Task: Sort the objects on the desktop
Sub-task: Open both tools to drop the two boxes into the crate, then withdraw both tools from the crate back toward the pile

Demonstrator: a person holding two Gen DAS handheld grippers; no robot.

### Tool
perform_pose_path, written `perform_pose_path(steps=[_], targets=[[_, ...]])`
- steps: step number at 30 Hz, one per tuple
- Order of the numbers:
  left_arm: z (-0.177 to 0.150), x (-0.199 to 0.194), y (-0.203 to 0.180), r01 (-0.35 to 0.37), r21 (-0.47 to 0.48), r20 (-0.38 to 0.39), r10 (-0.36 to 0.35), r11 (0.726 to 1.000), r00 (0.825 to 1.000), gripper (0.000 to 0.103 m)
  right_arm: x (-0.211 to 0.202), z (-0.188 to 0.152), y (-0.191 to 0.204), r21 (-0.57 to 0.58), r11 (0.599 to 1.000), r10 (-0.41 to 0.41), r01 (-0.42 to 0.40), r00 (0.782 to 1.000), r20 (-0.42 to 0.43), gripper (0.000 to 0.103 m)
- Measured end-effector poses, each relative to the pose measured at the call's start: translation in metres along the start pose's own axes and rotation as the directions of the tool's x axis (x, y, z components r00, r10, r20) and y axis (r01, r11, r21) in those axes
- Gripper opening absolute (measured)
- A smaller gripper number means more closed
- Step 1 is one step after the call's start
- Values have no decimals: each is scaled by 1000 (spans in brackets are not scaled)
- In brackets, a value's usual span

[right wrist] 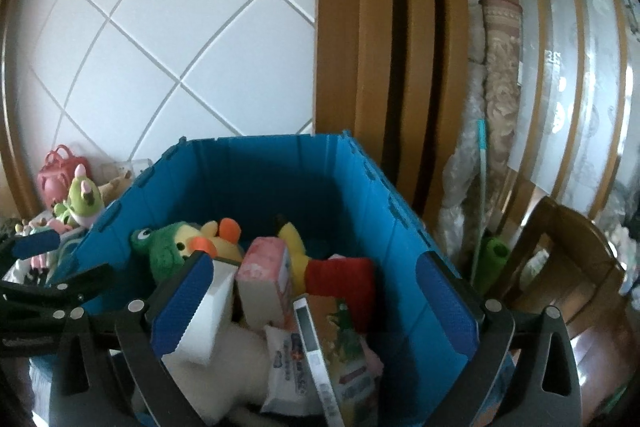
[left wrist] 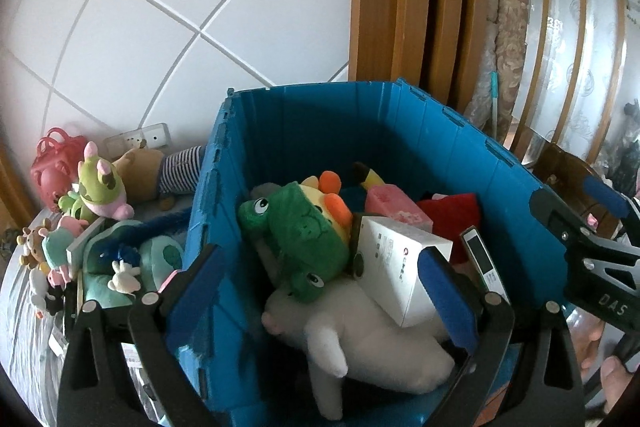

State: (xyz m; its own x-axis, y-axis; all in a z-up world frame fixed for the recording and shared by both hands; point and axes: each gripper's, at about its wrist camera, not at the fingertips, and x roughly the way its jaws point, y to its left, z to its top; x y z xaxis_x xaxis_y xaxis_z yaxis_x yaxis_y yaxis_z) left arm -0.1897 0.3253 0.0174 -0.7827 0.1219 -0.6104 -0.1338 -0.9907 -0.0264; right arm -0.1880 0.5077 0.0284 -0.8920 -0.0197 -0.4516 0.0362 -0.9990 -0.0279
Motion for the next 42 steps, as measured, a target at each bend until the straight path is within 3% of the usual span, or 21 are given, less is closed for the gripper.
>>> perform_pose_path(steps=[8,17,24,31,42], targets=[[-17,-15,32,-29,-32,2,29,999,1000,98,-4,-8,28,-13,999,40,-40,999,-14,103],[-45,-41,111,-79,-90,11,80,993,997,98,-3,-18,105,-44,993,109,-111,993,-55,103],[-71,-74,193,-115,-129,29,120,985,992,98,-18,-22,193,-62,985,158,-160,986,-46,103],[-118,-102,289,-171,-165,-17,171,971,985,98,-33,-38,295,-82,971,221,-225,974,-53,103],[-187,-123,424,-304,-271,-127,279,913,952,98,-15,-77,424,-81,936,324,-342,930,-175,103]])
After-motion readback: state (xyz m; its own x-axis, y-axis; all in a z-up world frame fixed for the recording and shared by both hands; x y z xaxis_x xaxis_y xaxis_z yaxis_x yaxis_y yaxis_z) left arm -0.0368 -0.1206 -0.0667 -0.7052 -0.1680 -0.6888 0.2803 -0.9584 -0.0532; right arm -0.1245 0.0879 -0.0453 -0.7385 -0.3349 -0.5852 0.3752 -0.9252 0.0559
